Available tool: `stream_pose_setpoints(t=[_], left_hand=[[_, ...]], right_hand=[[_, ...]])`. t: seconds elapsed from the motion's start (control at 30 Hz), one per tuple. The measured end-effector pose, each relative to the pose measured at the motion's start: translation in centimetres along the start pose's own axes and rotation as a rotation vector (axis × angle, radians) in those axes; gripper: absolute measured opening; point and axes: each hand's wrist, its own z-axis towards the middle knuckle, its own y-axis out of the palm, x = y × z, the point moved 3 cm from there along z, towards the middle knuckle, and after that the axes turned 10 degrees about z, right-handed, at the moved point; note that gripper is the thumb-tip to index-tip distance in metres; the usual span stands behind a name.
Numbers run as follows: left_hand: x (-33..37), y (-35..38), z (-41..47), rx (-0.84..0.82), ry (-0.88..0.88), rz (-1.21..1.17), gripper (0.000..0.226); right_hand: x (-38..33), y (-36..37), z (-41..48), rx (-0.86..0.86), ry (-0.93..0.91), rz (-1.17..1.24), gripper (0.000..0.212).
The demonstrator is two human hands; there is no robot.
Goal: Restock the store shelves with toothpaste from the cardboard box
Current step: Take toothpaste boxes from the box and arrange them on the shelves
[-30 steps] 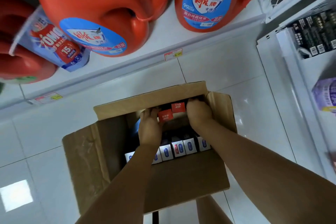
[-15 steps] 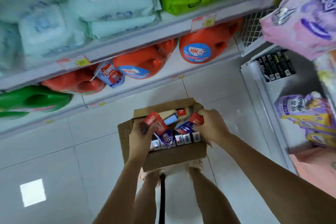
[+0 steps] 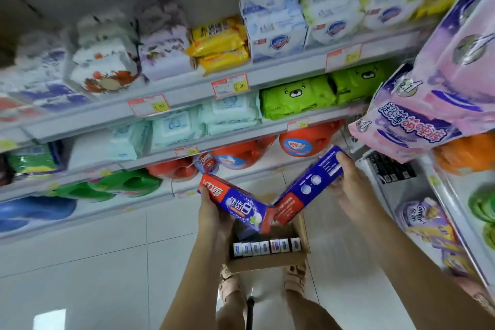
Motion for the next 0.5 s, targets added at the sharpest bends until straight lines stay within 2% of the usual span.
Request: stream_pose_setpoints(t=[0.17,0.23,0.33,0.4,0.47,0.5], left_hand=[[1.9,1.3,-3.5,0.000,0.009,0.099,0.070],[3.2,1.6,-4.5,-0.065,0.061,0.157,0.073],[5.1,1.8,-6.8,-0.175,0.113,0.311,0.048],[5.8,2.2,-8.4,-0.271,0.111,0.402,0.038],[6.2,2.6,-10.1,-0.367,0.083,0.476,0.037],[6.3,2.8,-11.1,-0.415,0.069,0.513,0.039]], right_hand=[[-2.3,1.5,-1.1,0.022,0.114,0.065,0.035],[-2.7,2.2,-1.9,0.035,0.160,0.038,0.041],[-3.0,3.7,-3.5,-0.064,0.239,0.090,0.050],[-3.3,4.8,-4.8,-0.132,0.257,0.073,0.040],[-3.9,5.8,-6.3,-0.210,0.247,0.067,0.010],[-4.1,6.7,-7.0,-0.288,0.251,0.142,0.013]])
